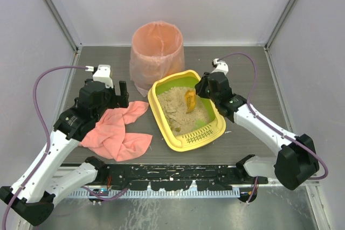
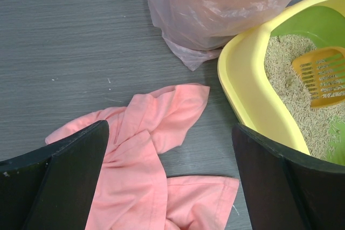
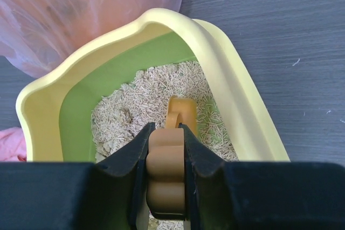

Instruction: Clean the litter box

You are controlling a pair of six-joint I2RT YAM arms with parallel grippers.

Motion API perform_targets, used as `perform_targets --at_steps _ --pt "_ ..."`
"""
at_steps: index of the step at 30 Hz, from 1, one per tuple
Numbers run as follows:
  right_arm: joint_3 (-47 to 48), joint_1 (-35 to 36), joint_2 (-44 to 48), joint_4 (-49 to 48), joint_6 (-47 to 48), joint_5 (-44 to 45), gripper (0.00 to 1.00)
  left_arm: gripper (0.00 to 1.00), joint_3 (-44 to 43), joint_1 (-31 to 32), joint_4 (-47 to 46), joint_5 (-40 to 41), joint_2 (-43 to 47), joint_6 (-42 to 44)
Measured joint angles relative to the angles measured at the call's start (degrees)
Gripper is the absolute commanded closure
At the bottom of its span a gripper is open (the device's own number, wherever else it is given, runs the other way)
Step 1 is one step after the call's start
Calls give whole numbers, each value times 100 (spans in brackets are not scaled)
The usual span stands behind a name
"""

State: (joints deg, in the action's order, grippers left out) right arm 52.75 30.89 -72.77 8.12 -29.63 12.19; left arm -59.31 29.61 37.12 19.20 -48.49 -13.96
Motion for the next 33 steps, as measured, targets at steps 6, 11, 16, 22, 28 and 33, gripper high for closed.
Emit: perform_targets --at_steps 6,11,16,22,28,33 --pt "-717 -28 361 -608 -708 120 99 2 2 0 2 -17 0 0" --pt "-1281 -55 509 -1231 -1386 173 99 2 2 0 2 -55 0 -2" --pt "-1810 -63 527 -1908 -1915 203 99 2 2 0 2 -61 -2 -2" --pt "-2055 -63 455 -2411 -2162 216 99 2 2 0 2 -101 -20 -4" --pt "-2608 -50 876 -2741 -2293 269 99 2 2 0 2 -105 -39 -4" --pt "-2815 -55 1187 -2817 -2317 234 99 2 2 0 2 -105 -39 -4"
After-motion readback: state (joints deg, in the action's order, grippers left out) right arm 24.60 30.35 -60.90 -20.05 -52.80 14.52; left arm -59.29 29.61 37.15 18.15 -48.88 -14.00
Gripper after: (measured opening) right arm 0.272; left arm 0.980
